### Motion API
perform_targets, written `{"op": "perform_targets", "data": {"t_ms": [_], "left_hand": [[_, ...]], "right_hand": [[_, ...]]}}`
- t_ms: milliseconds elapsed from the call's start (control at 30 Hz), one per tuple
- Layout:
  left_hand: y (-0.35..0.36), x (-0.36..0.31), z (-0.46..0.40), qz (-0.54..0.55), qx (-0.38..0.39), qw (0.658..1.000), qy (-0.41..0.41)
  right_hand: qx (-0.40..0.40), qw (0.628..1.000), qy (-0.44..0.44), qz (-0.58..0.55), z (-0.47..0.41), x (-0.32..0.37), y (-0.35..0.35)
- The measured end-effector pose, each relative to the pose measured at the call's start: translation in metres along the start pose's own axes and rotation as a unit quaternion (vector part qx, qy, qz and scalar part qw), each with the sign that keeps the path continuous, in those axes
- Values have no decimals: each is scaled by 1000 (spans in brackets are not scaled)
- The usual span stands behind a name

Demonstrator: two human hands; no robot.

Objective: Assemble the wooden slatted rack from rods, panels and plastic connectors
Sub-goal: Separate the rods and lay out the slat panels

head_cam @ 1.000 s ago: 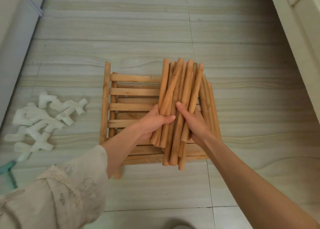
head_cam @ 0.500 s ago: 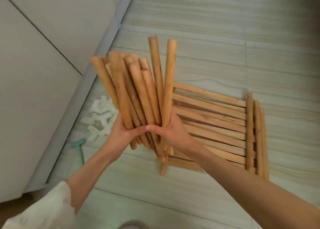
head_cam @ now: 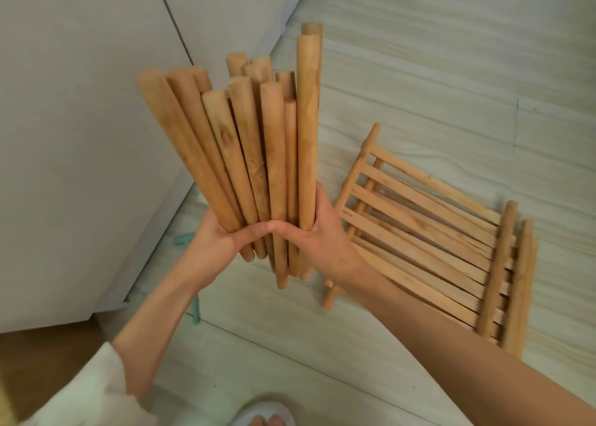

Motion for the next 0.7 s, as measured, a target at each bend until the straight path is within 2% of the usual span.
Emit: {"op": "perform_targets", "data": {"t_ms": [267,433,700], "left_hand": [[2,55,41,-32,-49,997,-51],[11,66,46,-41,-34,998,-39],[18,64,40,-20,47,997,-55]], "right_hand": [[32,994,20,100,15,-44,26],[24,993,31,111,20,-62,22],[-8,996,43,78,26,-64,9]]}}
Point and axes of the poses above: each hand's wrist, its own z-axis away from the middle knuckle, its own y-axis out of the palm, x = y × z, the point moved 3 cm from there along -z, towards the middle knuckle, and after that the axes turned 5 degrees about y, right-handed, at the moved point
